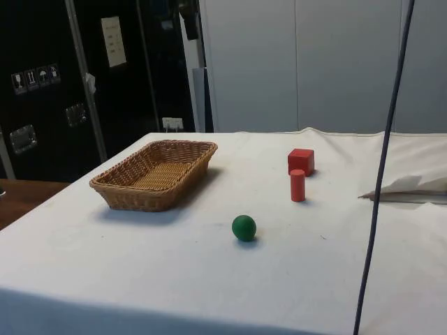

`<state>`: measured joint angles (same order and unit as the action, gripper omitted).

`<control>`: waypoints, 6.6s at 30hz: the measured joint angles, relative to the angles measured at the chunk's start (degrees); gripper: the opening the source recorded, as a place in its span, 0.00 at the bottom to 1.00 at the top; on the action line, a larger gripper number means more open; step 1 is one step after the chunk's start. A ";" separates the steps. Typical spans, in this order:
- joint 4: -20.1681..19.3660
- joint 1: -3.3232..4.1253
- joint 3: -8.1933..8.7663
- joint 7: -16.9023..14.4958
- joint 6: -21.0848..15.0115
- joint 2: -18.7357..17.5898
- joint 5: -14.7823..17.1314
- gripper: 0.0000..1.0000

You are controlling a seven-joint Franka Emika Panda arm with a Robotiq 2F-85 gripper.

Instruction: Pick up the object to the left of the cylinder and place it into the basket.

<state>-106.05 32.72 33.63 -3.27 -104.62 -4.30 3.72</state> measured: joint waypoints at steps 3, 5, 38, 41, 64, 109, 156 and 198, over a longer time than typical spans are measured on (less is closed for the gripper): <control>-0.74 0.00 -0.17 0.23 0.00 0.52 -0.11 1.00; -1.15 0.00 -0.23 0.23 0.00 0.92 -0.34 1.00; -10.20 0.00 -4.24 4.70 -2.58 6.76 -4.24 1.00; -11.69 0.00 -4.70 5.33 -2.64 8.02 -4.64 1.00; -22.40 0.00 -9.17 11.46 -5.96 16.56 -9.11 1.00; -37.76 0.00 -14.61 20.57 -28.82 20.63 -15.58 1.00; -42.74 -0.11 -17.53 19.65 -53.11 -0.52 -8.59 1.00; -42.46 -0.11 -19.71 16.79 -62.17 -10.83 -2.52 0.19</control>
<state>-148.51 32.60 13.92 13.52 -166.79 -15.13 1.20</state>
